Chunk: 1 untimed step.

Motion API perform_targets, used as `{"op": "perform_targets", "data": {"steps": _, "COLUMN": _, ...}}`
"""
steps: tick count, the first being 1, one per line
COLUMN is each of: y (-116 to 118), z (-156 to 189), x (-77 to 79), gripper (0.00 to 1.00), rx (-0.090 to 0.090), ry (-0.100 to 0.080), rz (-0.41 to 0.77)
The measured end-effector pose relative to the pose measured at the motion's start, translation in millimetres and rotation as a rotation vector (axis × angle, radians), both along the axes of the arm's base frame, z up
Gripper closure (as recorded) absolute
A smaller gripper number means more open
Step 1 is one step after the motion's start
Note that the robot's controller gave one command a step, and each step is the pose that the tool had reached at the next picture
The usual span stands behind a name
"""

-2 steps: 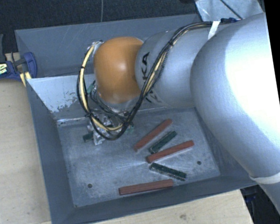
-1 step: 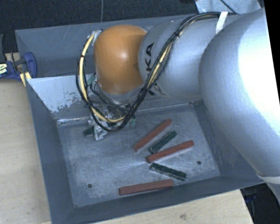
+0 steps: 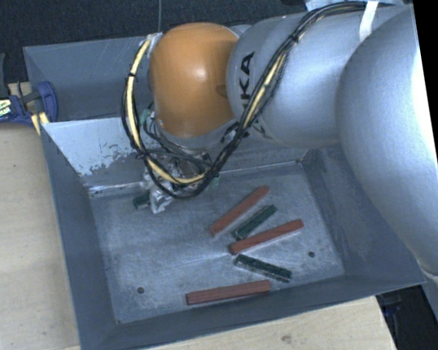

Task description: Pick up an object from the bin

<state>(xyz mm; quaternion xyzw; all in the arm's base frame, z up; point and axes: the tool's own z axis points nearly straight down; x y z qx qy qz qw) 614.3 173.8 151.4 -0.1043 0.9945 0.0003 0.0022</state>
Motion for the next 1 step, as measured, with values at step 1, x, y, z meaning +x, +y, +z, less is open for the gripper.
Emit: {"op": "perform_targets", "data": {"steps": 1, "y": -0.2, "z": 79.7, "x": -17.8, "gripper": 1.00, "rx": 0.000, "ry": 0.002, "rz": -0.046}}
